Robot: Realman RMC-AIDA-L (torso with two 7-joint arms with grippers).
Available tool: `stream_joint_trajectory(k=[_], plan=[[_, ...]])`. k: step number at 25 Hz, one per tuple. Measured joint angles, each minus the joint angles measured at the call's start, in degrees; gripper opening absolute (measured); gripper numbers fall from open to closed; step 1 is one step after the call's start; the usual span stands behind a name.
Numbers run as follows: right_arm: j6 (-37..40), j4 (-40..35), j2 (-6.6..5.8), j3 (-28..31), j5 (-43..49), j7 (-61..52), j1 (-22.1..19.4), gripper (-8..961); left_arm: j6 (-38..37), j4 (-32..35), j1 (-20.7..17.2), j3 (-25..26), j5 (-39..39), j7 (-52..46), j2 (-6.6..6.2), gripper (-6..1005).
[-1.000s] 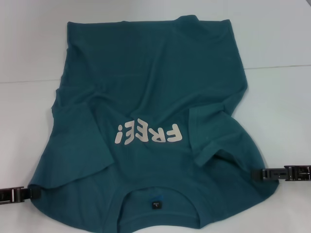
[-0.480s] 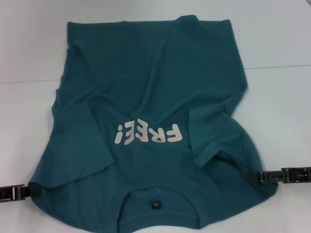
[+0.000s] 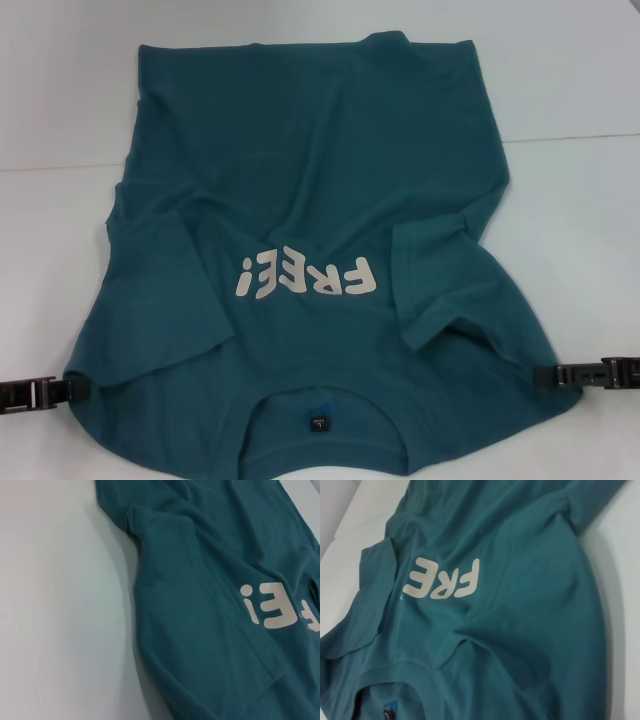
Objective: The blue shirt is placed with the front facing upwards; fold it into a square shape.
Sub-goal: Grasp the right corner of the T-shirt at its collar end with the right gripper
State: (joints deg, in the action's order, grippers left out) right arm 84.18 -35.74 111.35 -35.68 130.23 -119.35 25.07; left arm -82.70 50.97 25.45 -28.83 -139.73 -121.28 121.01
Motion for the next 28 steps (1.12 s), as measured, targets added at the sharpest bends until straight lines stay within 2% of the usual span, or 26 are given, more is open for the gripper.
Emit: stream_joint_trajectory(k=[9, 15, 21, 28], plan=[[2.6, -0.1, -0.08, 0.1, -0.5, 0.2, -0.1, 822, 0.0, 0.0, 0.1, 0.0, 0.0, 0.0, 0.02, 49], [3.9, -0.2, 0.19, 0.1, -1.9, 0.6, 1.5, 821, 0.1, 0.0, 0.5, 0.0, 0.0, 0.0, -0.03, 52], [2.5, 0.2, 0.62, -0.3, -1.7, 0.6, 3.1, 821, 0.8, -0.8, 1.1, 0.0, 0.0, 0.1, -0.2, 55], [-0.9, 0.2, 0.43, -0.1, -1.5, 0.3, 1.8, 821, 1.1, -1.1, 1.1, 0.0, 0.0, 0.2, -0.2, 58]])
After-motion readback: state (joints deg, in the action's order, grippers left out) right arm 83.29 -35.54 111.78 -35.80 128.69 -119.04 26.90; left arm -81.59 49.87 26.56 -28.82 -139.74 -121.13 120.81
